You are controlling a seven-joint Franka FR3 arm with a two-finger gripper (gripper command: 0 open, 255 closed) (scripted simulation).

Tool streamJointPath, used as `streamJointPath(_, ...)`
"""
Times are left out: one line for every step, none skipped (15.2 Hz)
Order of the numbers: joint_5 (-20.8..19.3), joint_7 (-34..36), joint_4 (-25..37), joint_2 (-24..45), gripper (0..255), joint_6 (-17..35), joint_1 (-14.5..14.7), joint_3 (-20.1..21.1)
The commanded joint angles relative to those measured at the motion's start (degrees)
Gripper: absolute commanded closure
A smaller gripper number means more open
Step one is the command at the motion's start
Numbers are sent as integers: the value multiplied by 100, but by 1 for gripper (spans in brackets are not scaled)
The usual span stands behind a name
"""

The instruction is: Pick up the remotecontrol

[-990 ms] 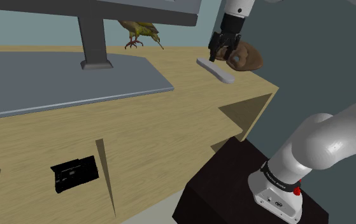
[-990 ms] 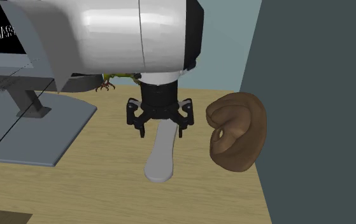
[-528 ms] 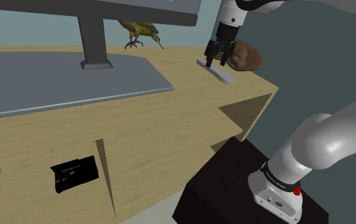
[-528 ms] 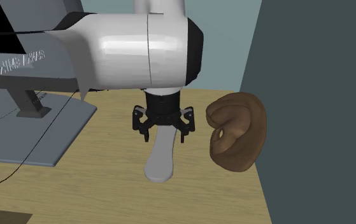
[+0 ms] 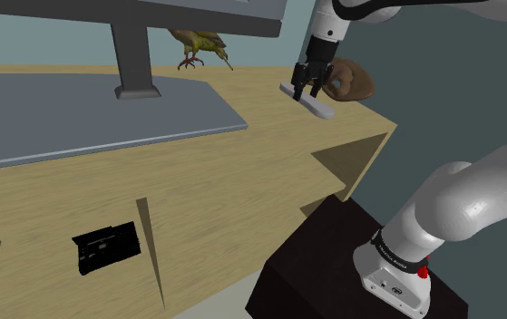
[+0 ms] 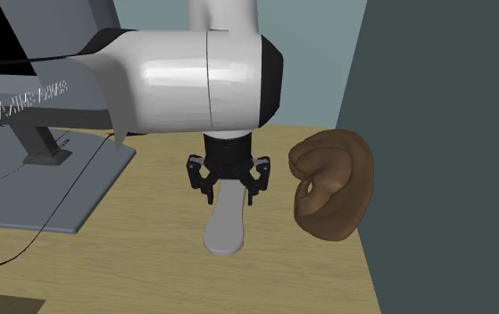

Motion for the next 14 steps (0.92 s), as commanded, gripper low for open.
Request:
streamJointPath(0,-3,-6,3,255,2,0,0)
streamJointPath(0,-2,-6,3,255,1,0,0)
streamJointPath(-1,-3,-9,0,255,2,0,0)
streamJointPath(-1,-4,-4,3,255,0,0,-1)
streamJointPath(-1,-2,1,10,255,1,1,0)
streamJointPath(-1,0,75,7,255,-76,1,0)
streamJointPath(-2,1,151,5,255,-153,1,-1)
streamJointPath(-2,2,229,6,255,-230,1,-1)
streamJointPath(-2,3,307,7,255,-307,1,-1)
streamJointPath(-3,5,386,10,255,-384,1,-1)
streamJointPath(-3,6,467,13,255,-461,0,-2)
streamJointPath(-4,7,548,18,255,-537,0,-2)
streamJointPath(-4,8,631,25,255,-614,0,-2)
streamJointPath(-4,10,715,32,255,-690,0,-3)
